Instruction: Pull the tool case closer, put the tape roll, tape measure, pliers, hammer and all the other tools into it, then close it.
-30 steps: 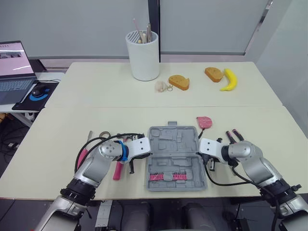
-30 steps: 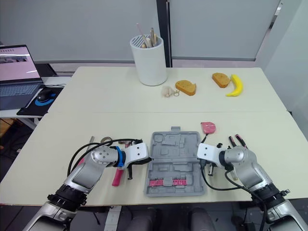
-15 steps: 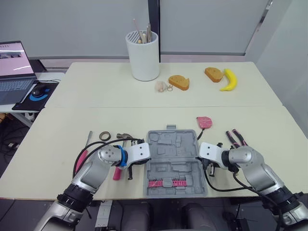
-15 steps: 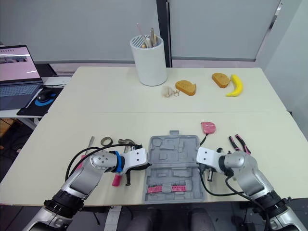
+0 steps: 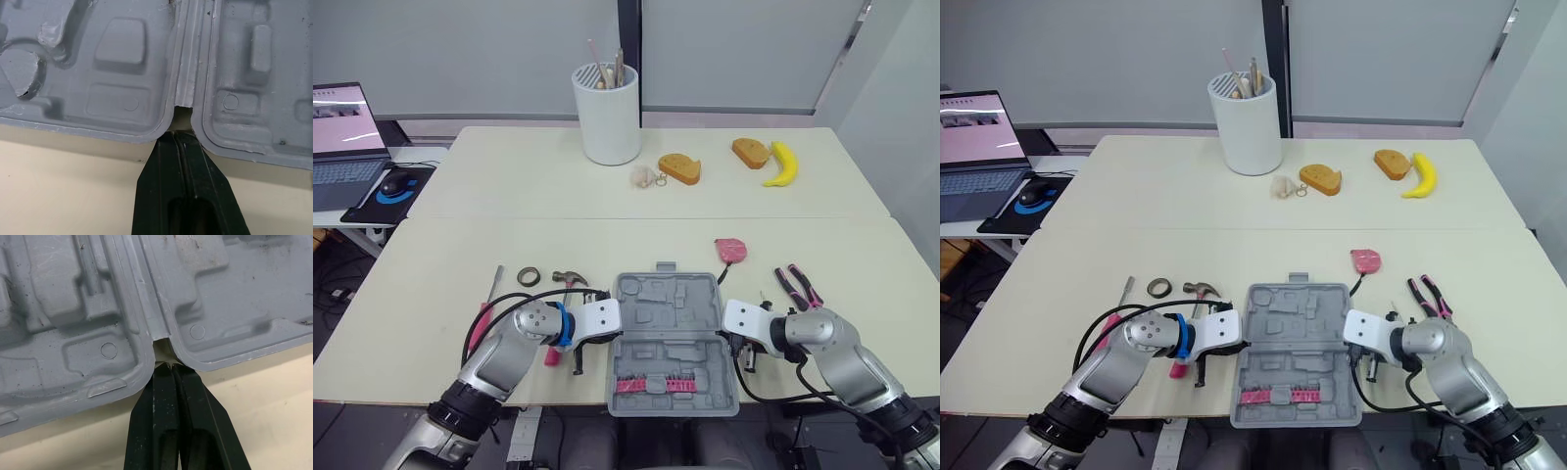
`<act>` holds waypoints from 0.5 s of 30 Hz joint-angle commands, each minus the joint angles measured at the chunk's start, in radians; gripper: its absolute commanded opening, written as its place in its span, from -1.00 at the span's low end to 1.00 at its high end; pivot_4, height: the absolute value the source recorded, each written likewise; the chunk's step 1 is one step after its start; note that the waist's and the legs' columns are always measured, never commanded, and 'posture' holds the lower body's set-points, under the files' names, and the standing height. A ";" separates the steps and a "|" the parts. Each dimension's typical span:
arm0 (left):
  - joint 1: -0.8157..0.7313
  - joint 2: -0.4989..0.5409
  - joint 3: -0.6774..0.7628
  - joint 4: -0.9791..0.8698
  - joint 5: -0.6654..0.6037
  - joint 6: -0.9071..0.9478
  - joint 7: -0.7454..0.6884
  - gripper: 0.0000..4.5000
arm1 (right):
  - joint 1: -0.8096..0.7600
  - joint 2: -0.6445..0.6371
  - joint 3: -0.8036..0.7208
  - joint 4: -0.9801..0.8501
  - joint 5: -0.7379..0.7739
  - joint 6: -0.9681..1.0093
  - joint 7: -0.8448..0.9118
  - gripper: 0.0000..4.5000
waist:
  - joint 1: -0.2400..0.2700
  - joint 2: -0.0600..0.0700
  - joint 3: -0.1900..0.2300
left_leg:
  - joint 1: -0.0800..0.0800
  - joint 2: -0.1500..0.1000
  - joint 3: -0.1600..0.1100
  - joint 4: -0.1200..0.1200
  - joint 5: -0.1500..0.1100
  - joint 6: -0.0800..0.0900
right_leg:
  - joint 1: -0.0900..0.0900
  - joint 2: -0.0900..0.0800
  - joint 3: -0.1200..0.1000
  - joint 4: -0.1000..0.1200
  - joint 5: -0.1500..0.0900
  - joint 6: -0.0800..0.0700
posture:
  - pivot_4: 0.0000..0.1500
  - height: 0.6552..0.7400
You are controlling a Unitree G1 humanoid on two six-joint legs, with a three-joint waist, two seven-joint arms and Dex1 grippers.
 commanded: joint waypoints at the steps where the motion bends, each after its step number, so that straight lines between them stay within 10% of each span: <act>1: 0.039 -0.017 -0.100 -0.082 -0.018 -0.007 -0.041 -1.00 | 0.018 0.027 0.037 -0.101 0.062 -0.001 0.024 -0.99 | 0.000 0.000 0.000 | 0.000 0.000 0.000 0.000 0.000 0.000 | 0.000 0.000 0.000 0.000 0.000 0.000 | 1.00 1.00; 15: 0.083 0.032 -0.105 -0.125 -0.011 -0.003 -0.047 -1.00 | 0.093 0.032 0.066 -0.194 0.059 0.046 0.019 -0.99 | 0.000 0.002 -0.004 | 0.001 0.001 -0.001 -0.001 0.000 0.000 | 0.001 0.000 0.000 -0.002 0.000 0.000 | 1.00 1.00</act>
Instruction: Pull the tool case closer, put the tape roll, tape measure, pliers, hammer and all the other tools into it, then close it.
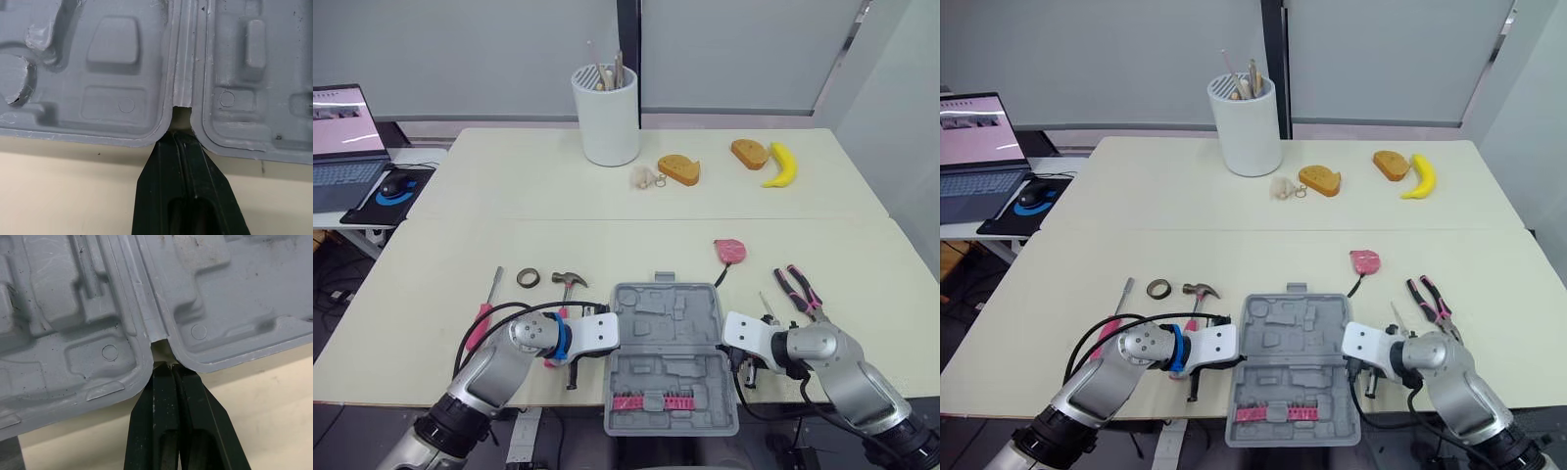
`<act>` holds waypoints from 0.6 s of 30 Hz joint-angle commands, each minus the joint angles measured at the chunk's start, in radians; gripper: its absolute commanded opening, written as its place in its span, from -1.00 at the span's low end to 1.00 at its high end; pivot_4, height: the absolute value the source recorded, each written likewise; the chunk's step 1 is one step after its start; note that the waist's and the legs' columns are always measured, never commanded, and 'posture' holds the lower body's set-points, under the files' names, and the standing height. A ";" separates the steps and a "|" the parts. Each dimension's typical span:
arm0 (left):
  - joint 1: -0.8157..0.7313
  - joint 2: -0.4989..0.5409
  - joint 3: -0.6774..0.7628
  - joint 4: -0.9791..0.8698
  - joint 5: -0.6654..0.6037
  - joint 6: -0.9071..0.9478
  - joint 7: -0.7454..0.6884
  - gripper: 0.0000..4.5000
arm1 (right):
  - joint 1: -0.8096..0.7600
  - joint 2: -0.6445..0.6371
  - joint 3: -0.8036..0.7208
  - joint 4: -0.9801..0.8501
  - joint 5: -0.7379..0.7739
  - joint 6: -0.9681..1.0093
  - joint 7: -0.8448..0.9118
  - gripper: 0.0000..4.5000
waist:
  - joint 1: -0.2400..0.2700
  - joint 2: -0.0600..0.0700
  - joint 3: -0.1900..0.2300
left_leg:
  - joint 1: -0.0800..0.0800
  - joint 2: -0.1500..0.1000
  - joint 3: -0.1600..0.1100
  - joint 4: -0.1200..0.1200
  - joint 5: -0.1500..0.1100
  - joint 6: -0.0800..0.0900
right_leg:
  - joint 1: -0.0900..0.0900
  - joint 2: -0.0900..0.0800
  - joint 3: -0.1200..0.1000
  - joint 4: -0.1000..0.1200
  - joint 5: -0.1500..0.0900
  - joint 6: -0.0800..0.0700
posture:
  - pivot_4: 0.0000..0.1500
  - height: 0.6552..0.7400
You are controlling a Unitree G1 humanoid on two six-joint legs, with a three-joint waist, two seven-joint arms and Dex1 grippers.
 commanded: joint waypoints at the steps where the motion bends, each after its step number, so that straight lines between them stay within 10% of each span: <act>1: 0.021 -0.023 -0.086 -0.038 -0.014 -0.012 -0.025 -1.00 | 0.004 0.034 0.064 -0.084 0.058 -0.020 0.022 -0.99 | 0.000 0.000 -0.001 | 0.000 0.000 0.000 0.000 0.000 0.000 | 0.000 0.000 0.000 0.000 0.000 0.000 | 1.00 1.00; 18: 0.027 -0.016 -0.084 -0.034 -0.008 -0.027 -0.016 -1.00 | 0.026 0.034 0.072 -0.098 0.048 -0.010 0.010 -0.99 | 0.000 0.001 -0.002 | 0.000 0.000 -0.001 0.000 0.000 0.000 | 0.001 0.000 -0.001 -0.002 0.000 0.000 | 1.00 1.00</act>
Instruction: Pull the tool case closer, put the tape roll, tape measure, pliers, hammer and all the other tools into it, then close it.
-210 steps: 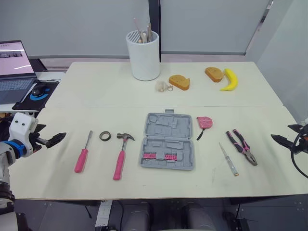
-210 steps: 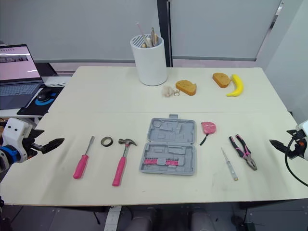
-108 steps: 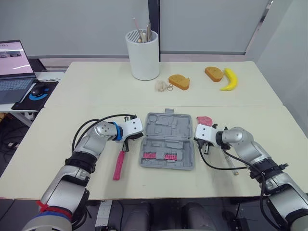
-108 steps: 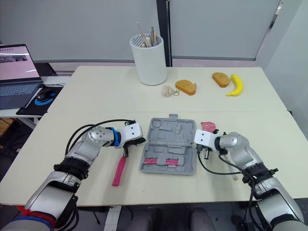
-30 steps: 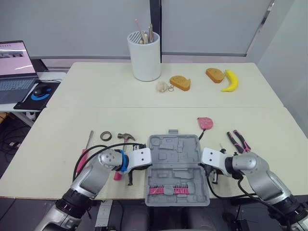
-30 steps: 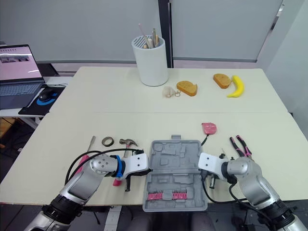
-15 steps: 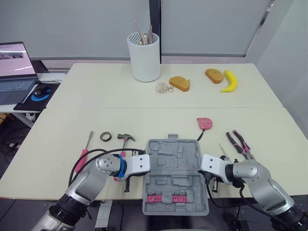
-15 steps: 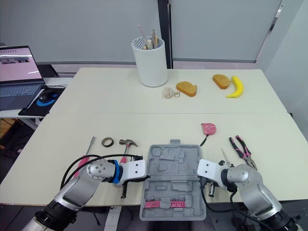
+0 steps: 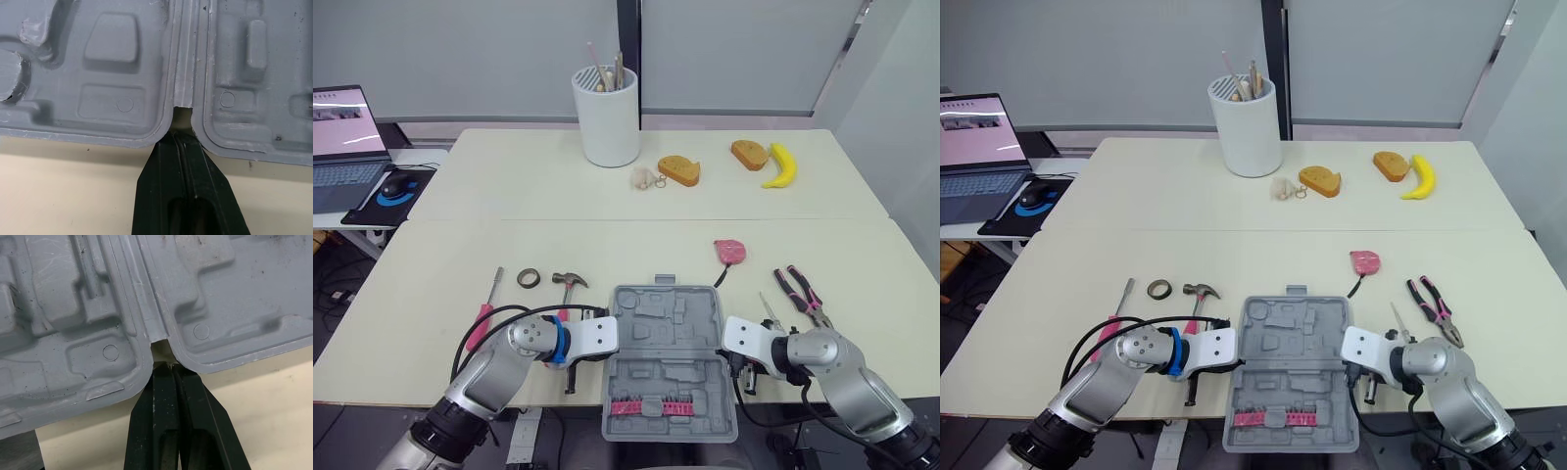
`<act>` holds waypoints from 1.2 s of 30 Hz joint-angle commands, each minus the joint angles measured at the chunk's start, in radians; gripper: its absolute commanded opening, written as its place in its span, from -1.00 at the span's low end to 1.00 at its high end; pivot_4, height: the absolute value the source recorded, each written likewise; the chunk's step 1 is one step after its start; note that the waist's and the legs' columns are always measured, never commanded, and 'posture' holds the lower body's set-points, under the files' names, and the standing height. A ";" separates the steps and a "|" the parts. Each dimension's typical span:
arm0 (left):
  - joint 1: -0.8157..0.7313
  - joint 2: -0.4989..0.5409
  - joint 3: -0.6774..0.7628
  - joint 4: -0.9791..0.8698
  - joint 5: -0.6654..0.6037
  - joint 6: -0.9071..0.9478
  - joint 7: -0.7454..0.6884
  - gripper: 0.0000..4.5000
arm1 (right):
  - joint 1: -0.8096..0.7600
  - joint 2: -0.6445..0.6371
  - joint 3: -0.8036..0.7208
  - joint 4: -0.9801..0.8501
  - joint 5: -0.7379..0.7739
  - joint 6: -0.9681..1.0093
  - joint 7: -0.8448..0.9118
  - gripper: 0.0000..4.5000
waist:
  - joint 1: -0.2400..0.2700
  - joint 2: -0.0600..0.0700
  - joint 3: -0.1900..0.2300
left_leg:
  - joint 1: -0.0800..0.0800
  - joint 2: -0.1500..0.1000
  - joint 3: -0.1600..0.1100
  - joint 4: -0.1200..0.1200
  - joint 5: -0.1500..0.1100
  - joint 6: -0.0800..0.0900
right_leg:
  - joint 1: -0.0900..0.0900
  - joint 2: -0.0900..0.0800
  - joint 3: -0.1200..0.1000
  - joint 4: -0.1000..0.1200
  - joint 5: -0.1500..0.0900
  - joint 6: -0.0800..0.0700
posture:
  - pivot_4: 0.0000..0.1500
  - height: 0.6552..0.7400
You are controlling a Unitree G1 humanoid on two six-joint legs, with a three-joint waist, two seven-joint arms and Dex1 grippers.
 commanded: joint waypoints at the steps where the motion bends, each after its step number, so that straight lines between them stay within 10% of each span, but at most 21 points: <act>1: 0.011 -0.028 -0.079 -0.012 -0.008 -0.032 -0.009 -1.00 | 0.003 0.035 0.070 -0.069 0.048 -0.029 0.011 -0.99 | 0.000 0.000 0.000 | 0.000 0.000 0.000 0.000 0.000 0.000 | 0.000 0.000 0.000 0.000 0.000 0.000 | 1.00 1.00; 36: 0.000 0.050 0.015 0.058 -0.045 -0.059 0.006 -1.00 | -0.012 -0.067 -0.041 0.084 0.075 -0.152 -0.015 -0.99 | 0.000 0.000 0.000 | 0.003 0.001 0.000 -0.001 0.000 0.000 | 0.003 0.000 0.000 -0.002 0.000 0.000 | 1.00 1.00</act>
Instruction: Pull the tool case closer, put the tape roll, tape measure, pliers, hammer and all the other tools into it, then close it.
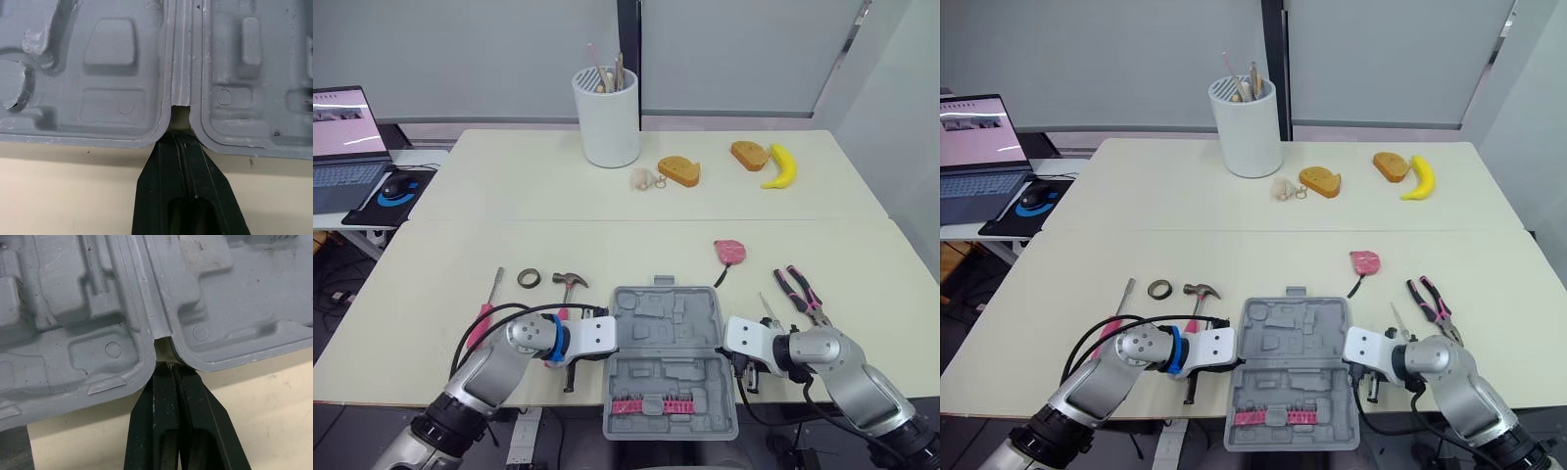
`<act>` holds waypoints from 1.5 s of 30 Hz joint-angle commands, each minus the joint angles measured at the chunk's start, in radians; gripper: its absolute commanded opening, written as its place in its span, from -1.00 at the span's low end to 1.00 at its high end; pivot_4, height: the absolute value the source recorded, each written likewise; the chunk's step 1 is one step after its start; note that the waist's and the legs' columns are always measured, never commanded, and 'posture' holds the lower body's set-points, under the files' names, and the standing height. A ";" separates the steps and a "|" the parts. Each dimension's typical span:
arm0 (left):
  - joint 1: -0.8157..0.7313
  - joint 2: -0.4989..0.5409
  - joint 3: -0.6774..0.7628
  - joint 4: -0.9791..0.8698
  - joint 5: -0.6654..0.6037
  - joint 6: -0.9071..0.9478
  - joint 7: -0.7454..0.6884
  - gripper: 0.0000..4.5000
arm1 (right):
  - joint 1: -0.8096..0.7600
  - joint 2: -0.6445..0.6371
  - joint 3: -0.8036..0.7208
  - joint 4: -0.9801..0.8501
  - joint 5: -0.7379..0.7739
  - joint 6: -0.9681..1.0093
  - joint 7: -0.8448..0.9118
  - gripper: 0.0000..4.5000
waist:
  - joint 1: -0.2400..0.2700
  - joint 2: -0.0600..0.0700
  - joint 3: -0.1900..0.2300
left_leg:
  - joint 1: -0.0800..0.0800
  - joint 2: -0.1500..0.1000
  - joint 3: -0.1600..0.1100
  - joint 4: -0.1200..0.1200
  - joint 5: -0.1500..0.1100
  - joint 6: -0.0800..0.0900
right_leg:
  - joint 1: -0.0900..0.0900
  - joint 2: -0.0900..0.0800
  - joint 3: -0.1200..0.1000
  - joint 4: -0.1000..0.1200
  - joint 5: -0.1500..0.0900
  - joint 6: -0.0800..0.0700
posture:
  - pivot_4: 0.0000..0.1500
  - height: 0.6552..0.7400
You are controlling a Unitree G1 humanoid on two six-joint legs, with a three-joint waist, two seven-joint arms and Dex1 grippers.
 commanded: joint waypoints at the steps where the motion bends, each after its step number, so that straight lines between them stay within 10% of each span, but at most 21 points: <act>1: 0.018 0.022 0.018 0.002 -0.019 0.008 0.007 -1.00 | 0.002 -0.031 -0.031 0.010 0.022 -0.029 -0.006 -0.99 | 0.000 0.000 0.000 | 0.000 0.000 0.000 0.000 0.000 0.000 | 0.000 0.000 0.000 0.000 0.000 0.000 | 1.00 1.00; 11: 0.086 0.054 0.277 -0.045 -0.305 0.063 -0.016 -0.92 | 0.087 -0.085 -0.271 -0.063 0.238 -0.009 0.003 -0.90 | 0.003 0.000 0.001 | -0.003 0.000 0.000 0.000 0.000 0.000 | -0.002 0.000 0.000 0.000 0.000 0.000 | 1.00 1.00; 25: 0.104 0.339 0.808 0.304 -0.593 0.190 -0.110 0.99 | 0.186 -0.292 -0.804 0.024 0.564 0.125 0.163 0.53 | 0.008 0.000 0.002 | -0.004 0.001 0.001 -0.001 -0.001 0.002 | -0.003 -0.001 -0.001 -0.002 0.000 -0.001 | 1.00 1.00; 28: 0.114 0.400 0.874 0.453 -0.595 0.170 -0.132 1.00 | 0.202 -0.310 -0.890 0.113 0.585 0.126 0.178 0.98 | 0.008 0.000 0.003 | -0.004 0.001 0.001 -0.001 -0.001 0.002 | -0.003 -0.002 -0.001 -0.002 0.000 0.000 | 1.00 1.00; 45: 0.104 0.417 0.856 0.641 -0.566 0.070 -0.126 1.00 | 0.215 -0.354 -0.914 0.326 0.560 0.005 0.182 0.99 | 0.007 0.001 0.003 | -0.005 0.002 0.004 -0.001 -0.003 0.001 | -0.005 -0.005 0.000 -0.002 0.000 -0.001 | 1.00 1.00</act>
